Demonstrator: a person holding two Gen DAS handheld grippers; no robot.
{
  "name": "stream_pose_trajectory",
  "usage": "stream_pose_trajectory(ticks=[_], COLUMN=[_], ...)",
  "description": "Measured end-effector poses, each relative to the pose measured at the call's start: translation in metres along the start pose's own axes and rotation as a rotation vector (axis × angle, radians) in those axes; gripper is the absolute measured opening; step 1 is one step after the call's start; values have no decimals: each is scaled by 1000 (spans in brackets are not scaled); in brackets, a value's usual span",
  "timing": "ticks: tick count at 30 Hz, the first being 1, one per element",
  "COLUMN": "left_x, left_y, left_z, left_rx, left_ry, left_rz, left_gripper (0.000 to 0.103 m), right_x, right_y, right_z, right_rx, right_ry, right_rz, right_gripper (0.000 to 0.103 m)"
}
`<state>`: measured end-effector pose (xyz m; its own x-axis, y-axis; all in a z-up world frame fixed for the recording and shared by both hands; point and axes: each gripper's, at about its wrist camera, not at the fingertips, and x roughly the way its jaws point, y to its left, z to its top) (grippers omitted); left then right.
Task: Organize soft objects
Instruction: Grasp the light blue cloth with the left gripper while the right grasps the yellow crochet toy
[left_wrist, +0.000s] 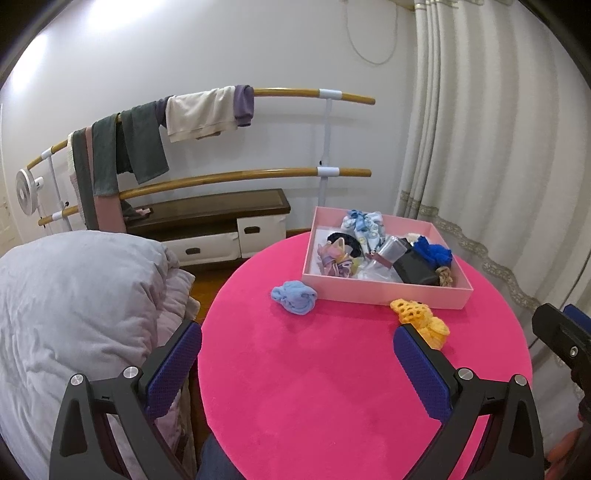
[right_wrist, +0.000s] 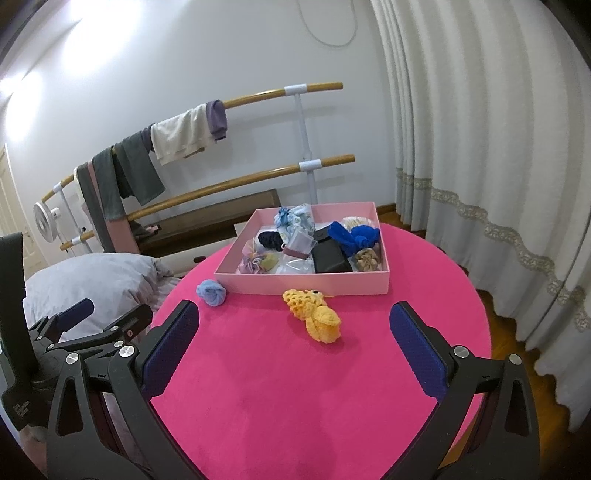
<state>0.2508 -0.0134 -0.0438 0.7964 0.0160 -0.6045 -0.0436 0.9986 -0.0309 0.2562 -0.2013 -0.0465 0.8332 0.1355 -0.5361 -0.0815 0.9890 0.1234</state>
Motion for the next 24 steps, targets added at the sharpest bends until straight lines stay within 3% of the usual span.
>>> stream_pose_trajectory(ticks=[11,18,24], left_x=[11,46,100], left_y=[10,22,31], left_z=[-2,-2,1], left_rx=[-11,-15,-20], left_ry=[10,78,159], left_rz=[11,12,2], left_gripper=[103,103,103], right_x=[8,39,82], right_y=[-2,-12,-22], right_z=[-3,-11,-21], right_rx=[-5,4,14], right_ry=[16,83,171], right_rz=[-5,-13,-20], right_gripper=[103,103,103])
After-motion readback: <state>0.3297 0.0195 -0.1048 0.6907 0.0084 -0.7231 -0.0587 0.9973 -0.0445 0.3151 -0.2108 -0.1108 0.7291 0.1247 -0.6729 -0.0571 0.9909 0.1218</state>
